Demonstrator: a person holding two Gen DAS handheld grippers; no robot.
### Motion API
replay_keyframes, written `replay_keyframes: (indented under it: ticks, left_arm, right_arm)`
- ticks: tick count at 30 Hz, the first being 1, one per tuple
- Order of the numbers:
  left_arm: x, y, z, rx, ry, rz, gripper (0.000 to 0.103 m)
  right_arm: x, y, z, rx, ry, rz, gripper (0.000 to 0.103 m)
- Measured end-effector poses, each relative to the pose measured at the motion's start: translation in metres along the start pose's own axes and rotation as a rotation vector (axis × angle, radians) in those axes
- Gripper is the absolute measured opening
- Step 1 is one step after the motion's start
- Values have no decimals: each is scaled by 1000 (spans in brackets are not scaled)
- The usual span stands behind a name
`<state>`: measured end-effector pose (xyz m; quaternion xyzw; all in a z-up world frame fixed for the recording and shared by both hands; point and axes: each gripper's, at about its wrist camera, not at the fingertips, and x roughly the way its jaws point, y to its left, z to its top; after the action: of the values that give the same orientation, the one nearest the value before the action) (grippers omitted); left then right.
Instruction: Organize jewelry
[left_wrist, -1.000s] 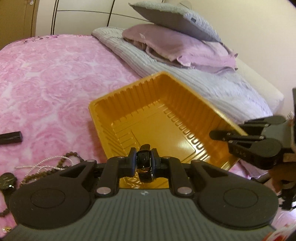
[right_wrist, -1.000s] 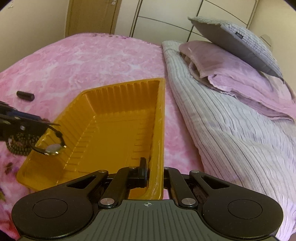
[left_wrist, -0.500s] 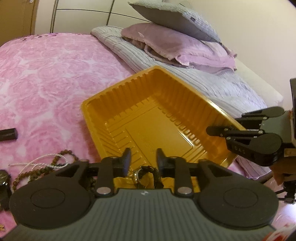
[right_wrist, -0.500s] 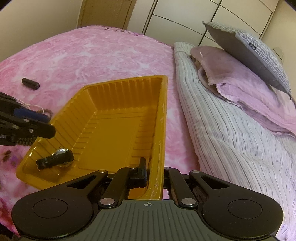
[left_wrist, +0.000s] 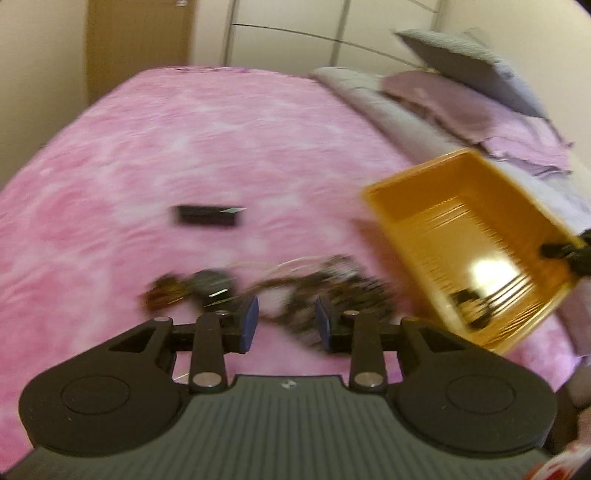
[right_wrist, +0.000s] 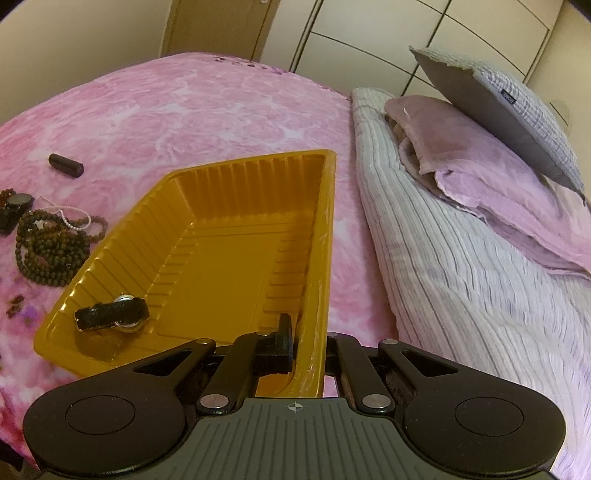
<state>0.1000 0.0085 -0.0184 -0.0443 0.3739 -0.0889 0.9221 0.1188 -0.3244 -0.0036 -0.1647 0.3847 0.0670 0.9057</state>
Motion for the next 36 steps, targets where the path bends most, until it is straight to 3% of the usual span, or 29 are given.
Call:
replay_keyframes:
  ticks: [6,11,18,25,32,36]
  left_arm:
    - [-9,32,-27,-7,34,90,32]
    - [-9,24,-39,52,36,138,32]
    - [3,21,-41,54,33,170,31]
    - [10,16,-45,95,51,209,19]
    - [6,11,-43,92,33,195,17]
    - [2,-10,-29,94,17,82,17]
  right_arm:
    - [2,-3,4,-22,0,4,4]
    - [4,-3,1,-20,8,1,4]
    - [4,-3,0,-22,13,-2,4]
    - [4,-3,1,-20,13,-2,4]
    - [5,-4,0,-19,13,-4,4]
    - [6,-4,0,-16,14,-3,4]
